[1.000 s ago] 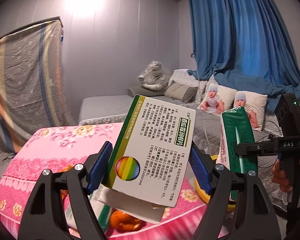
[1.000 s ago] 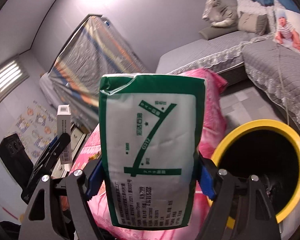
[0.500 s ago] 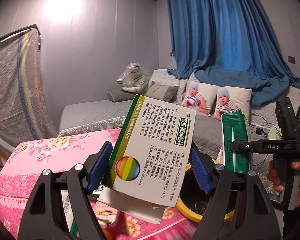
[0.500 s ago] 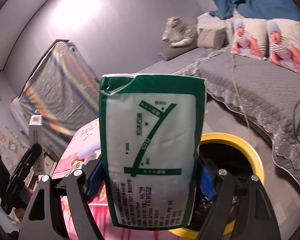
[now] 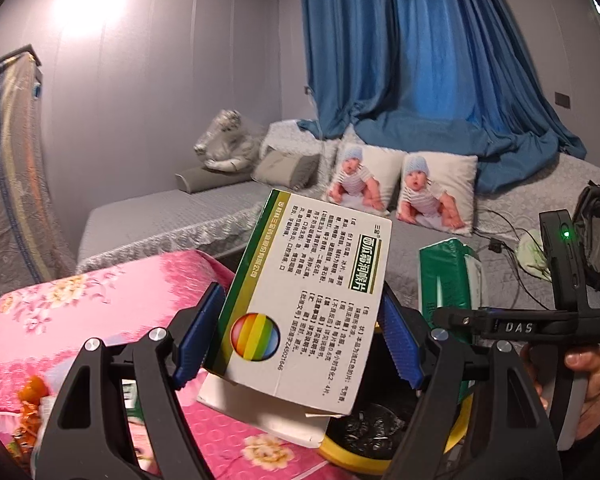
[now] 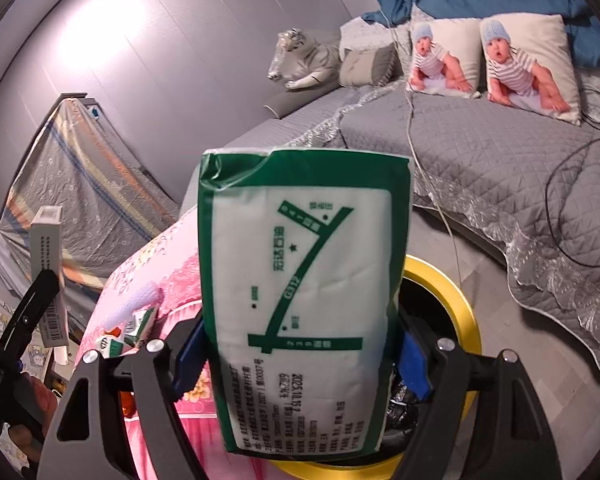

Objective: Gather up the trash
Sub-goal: 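Carry the tissue packet and medicine box with both grippers over the yellow bin, then open both grippers over the yellow bin to drop the packet and box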

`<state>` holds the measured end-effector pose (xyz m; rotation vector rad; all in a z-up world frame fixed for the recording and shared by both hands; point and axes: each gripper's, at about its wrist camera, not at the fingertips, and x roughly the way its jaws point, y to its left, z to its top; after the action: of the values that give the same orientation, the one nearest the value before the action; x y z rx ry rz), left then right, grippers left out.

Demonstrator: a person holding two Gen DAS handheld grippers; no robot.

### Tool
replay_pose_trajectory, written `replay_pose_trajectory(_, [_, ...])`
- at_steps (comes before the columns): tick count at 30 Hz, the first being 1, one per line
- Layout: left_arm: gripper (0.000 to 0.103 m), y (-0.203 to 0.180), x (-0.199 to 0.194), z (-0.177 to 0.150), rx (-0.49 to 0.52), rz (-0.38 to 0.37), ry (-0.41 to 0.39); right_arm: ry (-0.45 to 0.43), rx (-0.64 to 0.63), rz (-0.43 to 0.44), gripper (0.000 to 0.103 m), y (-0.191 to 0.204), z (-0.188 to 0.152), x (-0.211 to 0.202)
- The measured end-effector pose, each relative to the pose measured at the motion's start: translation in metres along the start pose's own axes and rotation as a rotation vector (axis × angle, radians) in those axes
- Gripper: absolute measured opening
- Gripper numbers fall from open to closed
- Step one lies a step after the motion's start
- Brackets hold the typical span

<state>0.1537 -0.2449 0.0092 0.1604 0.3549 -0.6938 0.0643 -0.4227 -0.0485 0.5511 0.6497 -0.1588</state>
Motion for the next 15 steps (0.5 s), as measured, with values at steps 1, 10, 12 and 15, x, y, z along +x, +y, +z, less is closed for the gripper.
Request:
replay_pose_trajectory(1, [0.072, -0.003, 0.008, -0.001, -0.001, -0.009, 0.011, 0.002, 0.003, -0.008, 0.075, -0.001, -0.001, 0.001])
replay_pose_trajectory(10, [0.072, -0.018, 0.071, -0.013, -0.052, -0.066, 0.138, 0.039, 0.048, -0.051, 0.075, -0.020, -0.006, 0.014])
replay_pose_trajectory(12, [0.072, -0.015, 0.080, -0.014, -0.072, -0.070, 0.154, 0.041, 0.062, -0.054, 0.076, -0.023, -0.006, 0.014])
replay_pose_trajectory(15, [0.094, -0.008, 0.086, -0.015, -0.111, -0.069, 0.163, 0.048, 0.090, -0.090, 0.081, -0.029, -0.004, 0.015])
